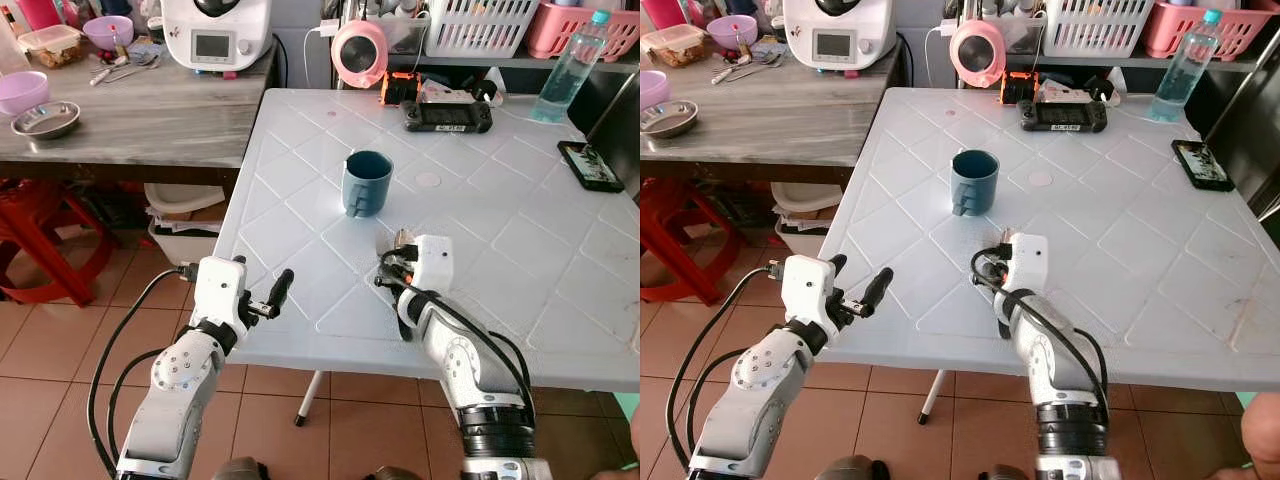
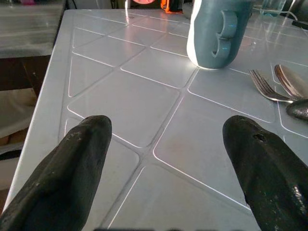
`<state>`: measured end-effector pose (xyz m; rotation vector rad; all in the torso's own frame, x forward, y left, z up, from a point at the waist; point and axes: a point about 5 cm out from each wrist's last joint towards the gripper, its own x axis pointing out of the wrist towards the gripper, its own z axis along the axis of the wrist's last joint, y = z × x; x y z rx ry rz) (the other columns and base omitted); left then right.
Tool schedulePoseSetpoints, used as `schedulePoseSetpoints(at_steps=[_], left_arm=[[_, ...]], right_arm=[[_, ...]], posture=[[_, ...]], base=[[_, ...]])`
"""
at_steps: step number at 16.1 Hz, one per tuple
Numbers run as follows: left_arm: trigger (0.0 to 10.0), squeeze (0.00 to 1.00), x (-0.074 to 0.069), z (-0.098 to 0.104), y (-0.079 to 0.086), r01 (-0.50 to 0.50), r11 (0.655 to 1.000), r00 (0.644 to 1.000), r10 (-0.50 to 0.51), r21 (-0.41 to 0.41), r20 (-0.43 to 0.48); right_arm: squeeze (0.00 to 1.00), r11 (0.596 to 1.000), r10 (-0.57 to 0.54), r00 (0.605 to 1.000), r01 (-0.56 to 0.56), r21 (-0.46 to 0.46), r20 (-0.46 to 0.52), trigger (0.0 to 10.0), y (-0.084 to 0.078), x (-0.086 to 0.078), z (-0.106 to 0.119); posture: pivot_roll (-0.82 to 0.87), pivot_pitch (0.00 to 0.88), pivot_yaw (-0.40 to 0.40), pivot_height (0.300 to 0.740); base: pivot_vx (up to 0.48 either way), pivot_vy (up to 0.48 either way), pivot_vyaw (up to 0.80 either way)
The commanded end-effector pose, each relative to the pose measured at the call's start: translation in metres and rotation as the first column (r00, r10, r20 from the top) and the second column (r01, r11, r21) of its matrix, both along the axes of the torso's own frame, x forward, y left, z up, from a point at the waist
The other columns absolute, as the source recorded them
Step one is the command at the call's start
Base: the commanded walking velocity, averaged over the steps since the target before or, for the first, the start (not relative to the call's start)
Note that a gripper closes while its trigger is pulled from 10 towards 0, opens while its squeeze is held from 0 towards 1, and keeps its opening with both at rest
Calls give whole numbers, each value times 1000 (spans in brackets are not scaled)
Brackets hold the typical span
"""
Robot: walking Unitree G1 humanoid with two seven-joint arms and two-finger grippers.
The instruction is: Setting the table
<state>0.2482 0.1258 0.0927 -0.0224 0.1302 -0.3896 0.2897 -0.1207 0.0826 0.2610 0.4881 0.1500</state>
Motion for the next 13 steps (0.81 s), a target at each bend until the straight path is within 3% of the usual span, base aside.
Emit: schedulePoseSetpoints(at_steps=[1, 3, 4, 6, 7, 8, 10, 13], left_arm=[[10000, 0, 2, 0, 2, -31, 999, 999, 31, 9, 8], [10000, 0, 4, 0, 5, -68, 998, 998, 68, 1, 8], [10000, 0, 7, -1, 7, -90, 996, 996, 90, 4, -1], [10000, 0, 9, -2, 8, -100, 995, 995, 100, 4, -9], [10000, 0, 10, -3, 10, -118, 993, 993, 118, 2, -15], [10000, 0, 12, -3, 10, -123, 992, 992, 123, -3, -15], [10000, 0, 14, -2, 10, -126, 992, 992, 126, -10, -4], [10000, 0, 18, 1, 11, -123, 992, 992, 123, -17, 9]], right_arm=[[0, 999, -7, 998, 9, 39, -62, 0, 6, -7, -13], [0, 998, -18, 1000, 18, 55, 12, 0, 8, -3, 0], [0, 998, -22, 994, 16, 56, 108, 0, 10, 0, 14], [0, 999, -5, 988, -3, 54, 155, 0, 12, 0, 20], [0, 1000, 8, 981, -13, 22, 194, 1725, 12, 0, 24], [0, 1000, -8, 979, 4, 17, 203, 10000, 9, -1, 26], [0, 1000, -24, 979, 20, 22, 202, 10000, 4, -5, 25], [0, 998, -51, 977, 45, 35, 205, 10000, -2, -11, 22]], posture=[[13, 0, 7, 740], [10, 0, 6, 740], [8, 0, 4, 740], [5, 0, 4, 740], [2, 0, 2, 740], [1, 0, 0, 740], [-1, 0, -2, 740], [-4, 0, -1, 740]], base=[[0, 0, 0], [0, 0, 0], [0, 0, 0], [0, 0, 0], [0, 0, 0], [0, 0, 0], [0, 0, 0], [0, 471, 0]])
